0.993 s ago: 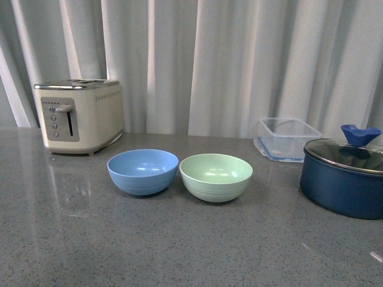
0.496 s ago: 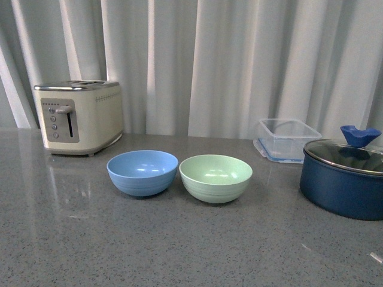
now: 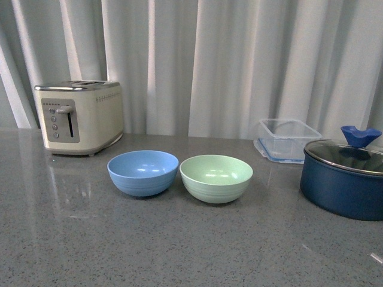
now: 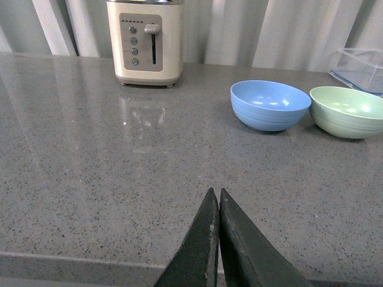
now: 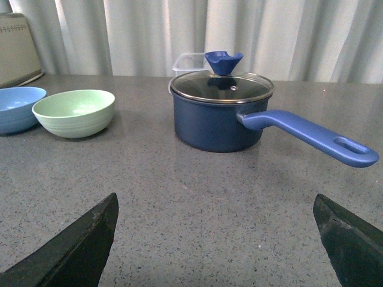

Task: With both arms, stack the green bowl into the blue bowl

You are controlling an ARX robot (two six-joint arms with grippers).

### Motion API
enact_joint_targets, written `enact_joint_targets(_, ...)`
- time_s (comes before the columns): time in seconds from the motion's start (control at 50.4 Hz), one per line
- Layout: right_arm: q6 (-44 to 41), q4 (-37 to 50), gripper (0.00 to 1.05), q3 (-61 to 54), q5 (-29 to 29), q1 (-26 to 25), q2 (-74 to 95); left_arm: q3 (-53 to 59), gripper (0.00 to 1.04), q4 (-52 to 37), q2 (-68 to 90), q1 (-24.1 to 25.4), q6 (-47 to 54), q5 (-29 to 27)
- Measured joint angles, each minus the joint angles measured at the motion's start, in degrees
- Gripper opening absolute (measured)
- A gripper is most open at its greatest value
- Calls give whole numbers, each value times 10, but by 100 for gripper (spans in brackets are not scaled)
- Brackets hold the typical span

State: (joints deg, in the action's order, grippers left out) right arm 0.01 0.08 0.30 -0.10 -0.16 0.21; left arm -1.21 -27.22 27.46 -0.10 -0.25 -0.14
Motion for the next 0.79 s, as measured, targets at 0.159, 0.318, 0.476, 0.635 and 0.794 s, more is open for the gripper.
enact_joint_targets(0.159, 0, 0, 95, 0, 0, 0, 0, 0, 4, 37, -40, 0, 0, 0)
enact_joint_targets(0.318, 0, 0, 95, 0, 0, 0, 0, 0, 4, 75, -79, 0, 0, 0)
enact_joint_targets(0.476, 0, 0, 95, 0, 0, 0, 0, 0, 4, 103, -108, 0, 0, 0)
enact_joint_targets(0.635, 0, 0, 95, 0, 0, 0, 0, 0, 4, 129, -134, 0, 0, 0)
enact_joint_targets(0.794, 0, 0, 95, 0, 0, 0, 0, 0, 4, 151, -156, 0, 0, 0)
